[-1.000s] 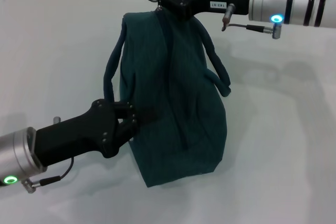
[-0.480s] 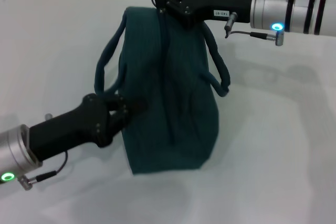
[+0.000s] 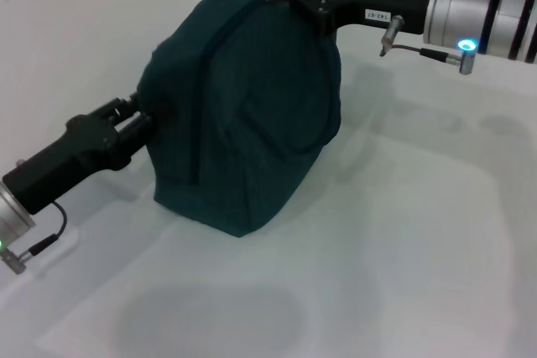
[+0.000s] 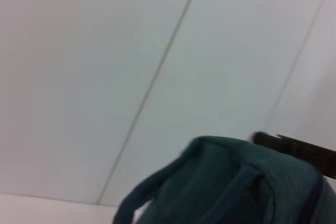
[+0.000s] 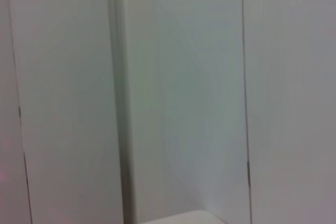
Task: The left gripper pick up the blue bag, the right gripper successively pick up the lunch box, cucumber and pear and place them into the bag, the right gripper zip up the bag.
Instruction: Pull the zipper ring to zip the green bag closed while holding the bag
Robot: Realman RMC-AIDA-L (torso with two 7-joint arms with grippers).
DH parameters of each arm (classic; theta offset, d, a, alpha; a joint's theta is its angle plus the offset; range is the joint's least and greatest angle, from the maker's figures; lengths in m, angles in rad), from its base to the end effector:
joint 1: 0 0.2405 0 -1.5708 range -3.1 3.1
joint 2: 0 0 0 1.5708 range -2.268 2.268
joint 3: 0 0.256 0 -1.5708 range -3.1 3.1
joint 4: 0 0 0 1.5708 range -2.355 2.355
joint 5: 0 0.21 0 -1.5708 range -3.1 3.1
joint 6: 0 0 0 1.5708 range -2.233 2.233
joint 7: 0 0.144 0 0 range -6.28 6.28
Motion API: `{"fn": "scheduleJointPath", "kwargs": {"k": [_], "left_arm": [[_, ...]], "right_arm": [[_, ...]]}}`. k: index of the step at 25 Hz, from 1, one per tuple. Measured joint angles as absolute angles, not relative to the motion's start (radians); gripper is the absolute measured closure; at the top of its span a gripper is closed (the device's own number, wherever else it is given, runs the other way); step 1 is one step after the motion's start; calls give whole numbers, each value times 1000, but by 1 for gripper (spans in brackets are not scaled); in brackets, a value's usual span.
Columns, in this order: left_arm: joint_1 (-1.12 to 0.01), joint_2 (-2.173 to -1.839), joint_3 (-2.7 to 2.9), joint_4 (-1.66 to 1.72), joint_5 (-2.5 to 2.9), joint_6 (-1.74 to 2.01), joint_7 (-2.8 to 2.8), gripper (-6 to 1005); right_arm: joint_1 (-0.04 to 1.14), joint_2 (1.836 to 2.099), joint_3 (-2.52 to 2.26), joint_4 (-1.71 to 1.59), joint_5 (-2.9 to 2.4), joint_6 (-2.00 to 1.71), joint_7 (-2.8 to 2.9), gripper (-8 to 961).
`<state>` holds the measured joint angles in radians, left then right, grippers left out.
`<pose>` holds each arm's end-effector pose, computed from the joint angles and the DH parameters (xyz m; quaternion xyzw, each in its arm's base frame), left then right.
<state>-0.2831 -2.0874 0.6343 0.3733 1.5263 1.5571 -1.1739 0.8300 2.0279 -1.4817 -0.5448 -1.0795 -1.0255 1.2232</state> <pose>-0.3218 0.2657 0.0019 -0.7929 -0.3339 -0.4297 0.2741 0.1052 0.4204 -0.0479 -0.9258 0.0837 0.3219 0.1796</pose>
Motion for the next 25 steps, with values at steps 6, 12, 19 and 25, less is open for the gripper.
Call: {"fn": "scheduleJointPath", "kwargs": {"k": [6,12,19,25], "left_arm": [[-281,-2085,633,374,1462,1539,-1166,636],[-278,-2082,639,380,1457,1540,-1170,440],[-220,-2088,659,385,1445,1683,-977,409],[-203,-2077,627,449,1342,1697,-1121,368]], "right_arm": [[805,2027,-1482,-554,-1060,-1031,1213,939],[779,2025,-1481,-578,-1044,-1042,1197,939],[763,2023,-1475,-583,-1041,-1051,1194,939],[751,2020,-1473,-583,-1041,-1070,1193,939]]}}
